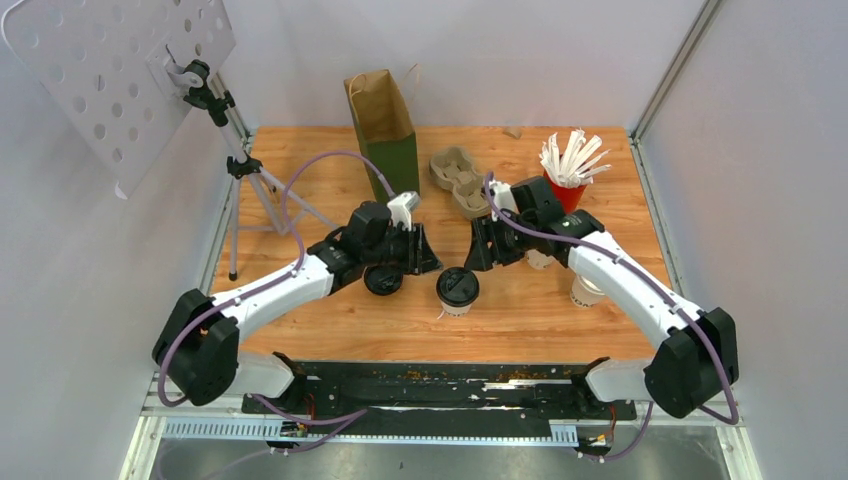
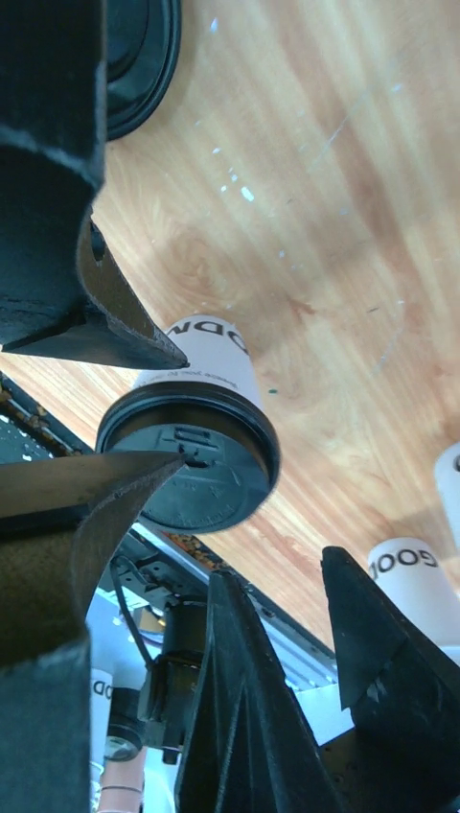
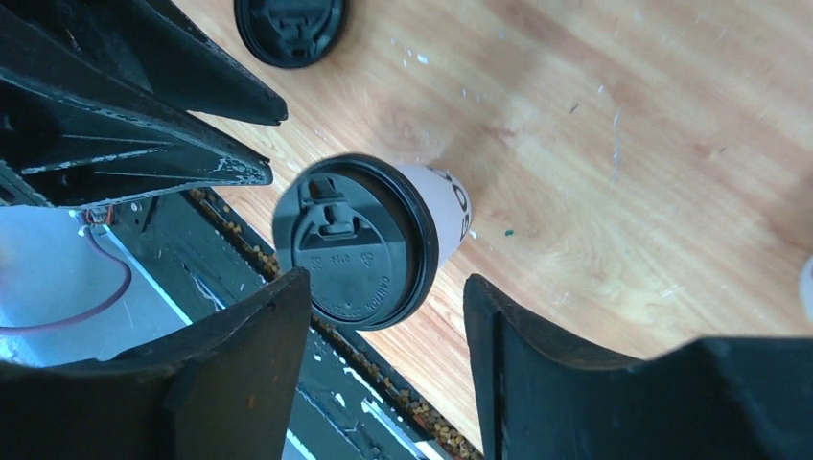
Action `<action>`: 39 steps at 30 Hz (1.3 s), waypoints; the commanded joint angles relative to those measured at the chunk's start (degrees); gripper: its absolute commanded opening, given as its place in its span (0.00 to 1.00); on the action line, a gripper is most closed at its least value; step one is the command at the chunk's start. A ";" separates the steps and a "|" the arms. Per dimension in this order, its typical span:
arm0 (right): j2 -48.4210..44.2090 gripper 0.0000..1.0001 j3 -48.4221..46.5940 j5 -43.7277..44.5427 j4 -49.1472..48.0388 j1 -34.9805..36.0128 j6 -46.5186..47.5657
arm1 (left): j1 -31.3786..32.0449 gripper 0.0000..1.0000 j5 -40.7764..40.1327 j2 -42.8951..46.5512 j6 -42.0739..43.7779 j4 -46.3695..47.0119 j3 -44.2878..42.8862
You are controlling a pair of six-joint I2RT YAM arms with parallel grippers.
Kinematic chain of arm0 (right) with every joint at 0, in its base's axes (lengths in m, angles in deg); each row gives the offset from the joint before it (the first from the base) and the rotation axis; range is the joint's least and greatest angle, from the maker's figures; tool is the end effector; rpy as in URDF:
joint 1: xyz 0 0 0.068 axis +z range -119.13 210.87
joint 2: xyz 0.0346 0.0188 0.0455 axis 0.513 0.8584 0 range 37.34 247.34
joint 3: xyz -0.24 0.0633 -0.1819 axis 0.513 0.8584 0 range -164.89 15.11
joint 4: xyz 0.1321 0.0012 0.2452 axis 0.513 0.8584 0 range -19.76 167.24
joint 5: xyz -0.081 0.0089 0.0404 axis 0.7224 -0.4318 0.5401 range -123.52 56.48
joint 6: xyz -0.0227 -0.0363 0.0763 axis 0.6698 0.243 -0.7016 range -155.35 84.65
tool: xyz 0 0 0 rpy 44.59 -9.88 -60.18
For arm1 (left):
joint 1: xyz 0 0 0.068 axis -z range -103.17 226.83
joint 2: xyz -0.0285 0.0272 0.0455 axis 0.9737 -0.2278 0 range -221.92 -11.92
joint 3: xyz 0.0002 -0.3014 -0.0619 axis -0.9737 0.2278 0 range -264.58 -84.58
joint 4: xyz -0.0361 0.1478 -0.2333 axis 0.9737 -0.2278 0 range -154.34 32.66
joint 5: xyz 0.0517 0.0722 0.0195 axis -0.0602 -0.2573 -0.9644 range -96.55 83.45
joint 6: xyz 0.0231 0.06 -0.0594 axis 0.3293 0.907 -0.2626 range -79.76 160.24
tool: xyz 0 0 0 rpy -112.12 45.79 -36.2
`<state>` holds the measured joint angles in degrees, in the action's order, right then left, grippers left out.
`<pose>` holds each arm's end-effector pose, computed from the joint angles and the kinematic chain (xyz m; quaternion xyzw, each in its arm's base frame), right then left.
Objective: Pack the takeout coffee
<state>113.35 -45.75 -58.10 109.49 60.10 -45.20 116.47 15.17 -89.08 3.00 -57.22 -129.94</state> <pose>0.2473 0.1754 0.2762 -0.2208 0.9061 0.2909 0.2137 0.2382 -0.2345 0.2415 0.1098 0.8555 -0.4263 0.2725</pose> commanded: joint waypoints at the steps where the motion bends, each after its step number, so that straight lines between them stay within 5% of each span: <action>1: -2.07 0.63 -5.78 1.94 3.02 0.54 3.14 | 0.06 0.46 -5.92 5.38 6.93 -12.37 -9.41; 6: -4.12 0.77 -6.16 3.93 1.64 3.75 4.10 | 0.01 0.55 -11.26 11.77 12.05 -20.24 -14.46; 7: -4.26 0.95 -6.44 5.44 1.69 4.90 4.12 | 0.00 0.57 -12.35 13.51 13.04 -21.51 -14.83; 8: -4.43 1.00 -6.72 6.93 1.78 6.44 4.20 | 0.00 0.59 -13.27 15.42 13.92 -22.65 -15.17; 12: -4.13 1.00 -6.96 14.01 1.77 11.82 4.14 | 0.00 0.72 -15.92 22.89 17.50 -27.33 -15.55; 14: -3.71 1.00 -6.71 16.40 1.42 13.81 4.09 | 0.00 0.96 -16.99 26.25 18.94 -29.55 -15.14; 15: -3.37 1.00 -6.56 17.56 1.29 14.83 4.00 | 0.01 1.00 -17.17 28.47 19.55 -30.71 -14.63; 27: 3.94 0.90 -9.55 24.46 2.89 19.82 3.26 | 0.00 1.00 -20.97 42.90 26.05 -33.02 -3.09; 39: 8.54 0.85 -8.94 27.59 5.26 22.22 2.15 | 0.00 1.00 -24.46 47.11 28.24 -30.97 3.27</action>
<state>121.02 -53.42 -31.46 114.71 81.61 -41.86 116.45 -7.32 -42.51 29.03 -90.18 -126.09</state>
